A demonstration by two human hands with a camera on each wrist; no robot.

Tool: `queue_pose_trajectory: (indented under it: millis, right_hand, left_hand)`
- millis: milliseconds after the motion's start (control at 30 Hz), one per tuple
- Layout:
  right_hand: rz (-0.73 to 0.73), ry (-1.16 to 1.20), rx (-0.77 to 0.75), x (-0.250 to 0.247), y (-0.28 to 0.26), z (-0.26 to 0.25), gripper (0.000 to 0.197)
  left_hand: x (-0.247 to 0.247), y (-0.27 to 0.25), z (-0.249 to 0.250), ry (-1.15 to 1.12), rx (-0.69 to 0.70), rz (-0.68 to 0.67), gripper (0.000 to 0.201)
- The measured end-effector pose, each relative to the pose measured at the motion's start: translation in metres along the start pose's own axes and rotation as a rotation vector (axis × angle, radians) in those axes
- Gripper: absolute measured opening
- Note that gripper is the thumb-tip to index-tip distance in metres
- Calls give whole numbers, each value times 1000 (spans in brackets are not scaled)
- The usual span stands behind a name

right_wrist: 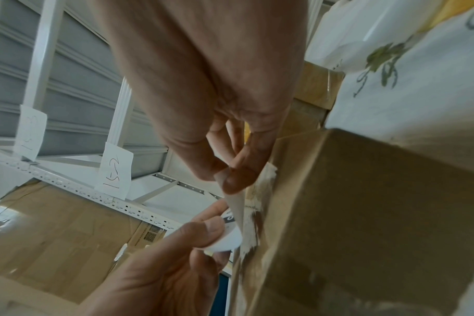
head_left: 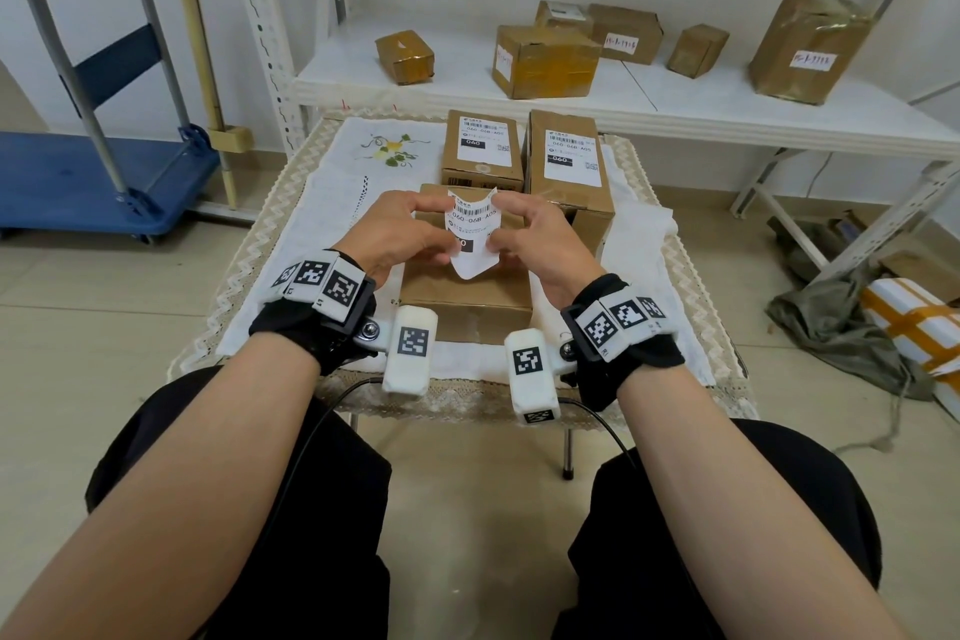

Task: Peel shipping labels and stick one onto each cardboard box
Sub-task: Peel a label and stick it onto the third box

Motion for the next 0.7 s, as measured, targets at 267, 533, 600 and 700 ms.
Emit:
queue_pose_trajectory:
  millis: [267,533,600,700]
  right_hand:
    - [-5,-9,-8,2,-5,-4,55]
    - [-24,32,7,5,-11,-9,53]
    - [-23,40,18,6,-10,-8,55]
    - [-20,38,27,6,-11,-8,58]
  left_hand:
    - [0,0,0,2,-7,-4,58]
    - [1,0,1,5,-12,-19,59]
    - [1,0,0,7,-17,-18,59]
    - [1,1,0,6,-24,-16,59]
Point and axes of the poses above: each hand's wrist, its own y-axis towards the middle knuckle, its own x-axis out of the palm, z = x × y, the point moved 2 cm from there along y, towards the middle knuckle, and after that the axes turned 15 degrees about -z, right-handed, at the moved point
